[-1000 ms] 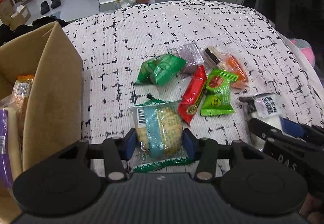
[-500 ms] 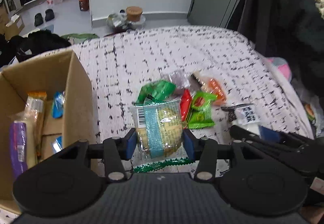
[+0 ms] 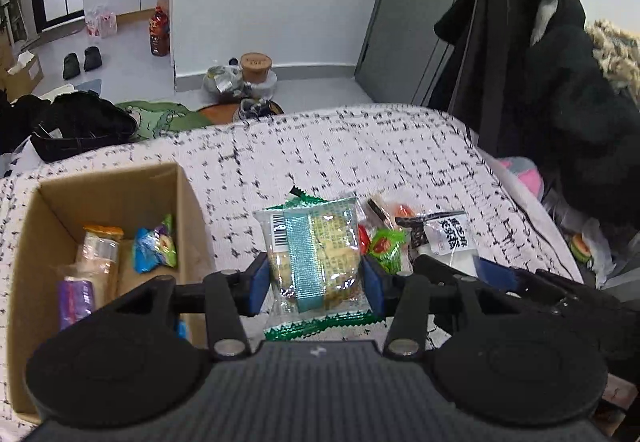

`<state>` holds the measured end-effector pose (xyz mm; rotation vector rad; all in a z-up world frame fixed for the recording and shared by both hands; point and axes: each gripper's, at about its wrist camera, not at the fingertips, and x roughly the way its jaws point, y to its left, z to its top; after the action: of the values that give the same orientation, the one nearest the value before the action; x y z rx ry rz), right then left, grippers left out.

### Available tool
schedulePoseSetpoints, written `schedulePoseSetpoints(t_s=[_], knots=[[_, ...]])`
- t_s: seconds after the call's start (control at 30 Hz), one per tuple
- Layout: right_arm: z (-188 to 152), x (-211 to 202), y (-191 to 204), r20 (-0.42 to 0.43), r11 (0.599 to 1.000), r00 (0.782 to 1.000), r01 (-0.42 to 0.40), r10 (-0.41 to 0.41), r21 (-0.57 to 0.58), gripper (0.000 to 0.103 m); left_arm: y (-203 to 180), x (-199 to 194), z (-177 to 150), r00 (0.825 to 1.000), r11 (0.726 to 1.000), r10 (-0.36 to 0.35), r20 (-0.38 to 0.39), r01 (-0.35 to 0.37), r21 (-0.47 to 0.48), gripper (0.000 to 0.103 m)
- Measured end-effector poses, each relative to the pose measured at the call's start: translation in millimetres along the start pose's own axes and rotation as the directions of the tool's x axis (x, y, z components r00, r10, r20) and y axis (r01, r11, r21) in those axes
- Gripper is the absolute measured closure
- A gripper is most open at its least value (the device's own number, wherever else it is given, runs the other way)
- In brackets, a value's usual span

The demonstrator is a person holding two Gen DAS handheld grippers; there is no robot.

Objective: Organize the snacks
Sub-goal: 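Carry the bread packet into the box with the left tool while the right tool carries the white packet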

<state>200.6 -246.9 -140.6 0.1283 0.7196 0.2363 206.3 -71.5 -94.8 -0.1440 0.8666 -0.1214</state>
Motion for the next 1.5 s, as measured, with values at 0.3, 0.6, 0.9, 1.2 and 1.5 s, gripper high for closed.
schedulePoseSetpoints(t_s=[0.3, 0.6, 0.9, 1.2, 1.5], knots=[[8, -6, 29, 0.038, 0.998, 0.998, -0.059, 0.059, 0.001, 0.058, 21, -20, 8, 0.999, 0.999, 0.015, 0.046, -0.014, -0.030, 0.055], [13, -7, 55, 0.050, 0.995, 0.993, -0.104, 0.105, -0.010, 0.058, 61, -40, 8, 0.994, 0.991, 0.078, 0.073, -0.069, -0.119, 0.055], [12, -7, 81, 0.041, 0.989, 0.988, -0.148, 0.149, -0.027, 0.058, 97, -49, 1, 0.990, 0.972, 0.131, 0.057, -0.117, -0.205, 0.055], [9, -6, 106, 0.028, 0.983, 0.984, -0.174, 0.176, -0.053, 0.058, 115, -42, -10, 0.991, 0.964, 0.134, -0.015, -0.134, -0.231, 0.055], [6, -4, 124, 0.008, 0.980, 0.983, -0.184, 0.185, -0.073, 0.058, 128, -49, -11, 0.985, 0.946, 0.174, 0.005, -0.165, -0.280, 0.052]])
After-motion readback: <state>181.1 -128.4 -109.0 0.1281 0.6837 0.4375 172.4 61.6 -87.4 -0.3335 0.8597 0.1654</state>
